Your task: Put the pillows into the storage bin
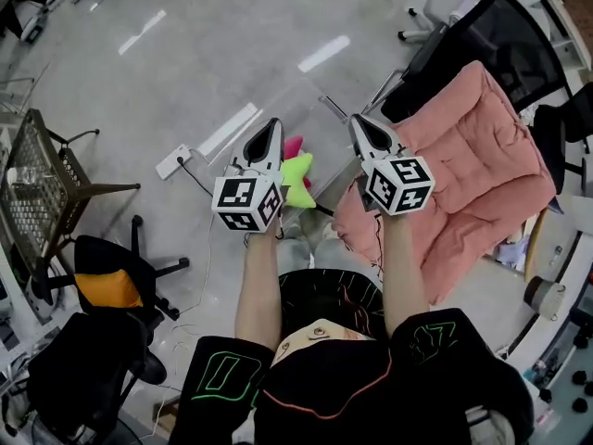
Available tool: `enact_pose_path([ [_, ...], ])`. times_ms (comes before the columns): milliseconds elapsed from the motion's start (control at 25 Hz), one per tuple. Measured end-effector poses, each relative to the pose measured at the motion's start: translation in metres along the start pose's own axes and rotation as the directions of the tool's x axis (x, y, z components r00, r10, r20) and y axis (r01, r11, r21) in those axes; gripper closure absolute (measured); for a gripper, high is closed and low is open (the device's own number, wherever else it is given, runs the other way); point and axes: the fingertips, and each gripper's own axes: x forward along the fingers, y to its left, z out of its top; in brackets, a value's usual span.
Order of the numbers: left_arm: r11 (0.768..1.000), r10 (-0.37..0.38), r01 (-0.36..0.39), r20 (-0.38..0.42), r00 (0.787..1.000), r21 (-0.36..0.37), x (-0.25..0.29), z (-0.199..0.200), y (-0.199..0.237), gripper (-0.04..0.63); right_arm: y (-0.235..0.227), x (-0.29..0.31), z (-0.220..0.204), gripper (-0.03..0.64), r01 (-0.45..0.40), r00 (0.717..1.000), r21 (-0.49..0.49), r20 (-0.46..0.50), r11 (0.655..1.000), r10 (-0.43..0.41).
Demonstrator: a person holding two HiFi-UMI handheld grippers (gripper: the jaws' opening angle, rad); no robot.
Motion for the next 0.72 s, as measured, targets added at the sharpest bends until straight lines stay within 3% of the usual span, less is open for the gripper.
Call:
enact_pose_path([
  [160,0.996,-0.007,0.0,0.071,0.997,0.087,0.007,0.044,-0.02,0.601,-0.009,-0.017,0.039,0.614,0.034,0.995,-0.024,0.095,0.999,-0.031],
  [280,0.985,0.025,-0.053,0.172,0.985,0.163,0.001,0.08,-0.038,0.601,-0.015,-0.035,0.066,0.614,0.04,0.986,-0.013,0.162,0.999,-0.038],
  [400,0.972,0.024,-0.074,0.217,0.976,0.224,-0.003,0.107,-0.055,0.601,-0.019,-0.053,0.096,0.614,0.045,0.972,-0.014,0.229,0.999,-0.041],
  [720,0.954,-0.006,-0.083,0.295,0.956,0.287,-0.015,0.156,-0.093,0.601,-0.013,-0.088,0.157,0.614,0.051,0.941,-0.102,0.339,0.994,-0.013],
])
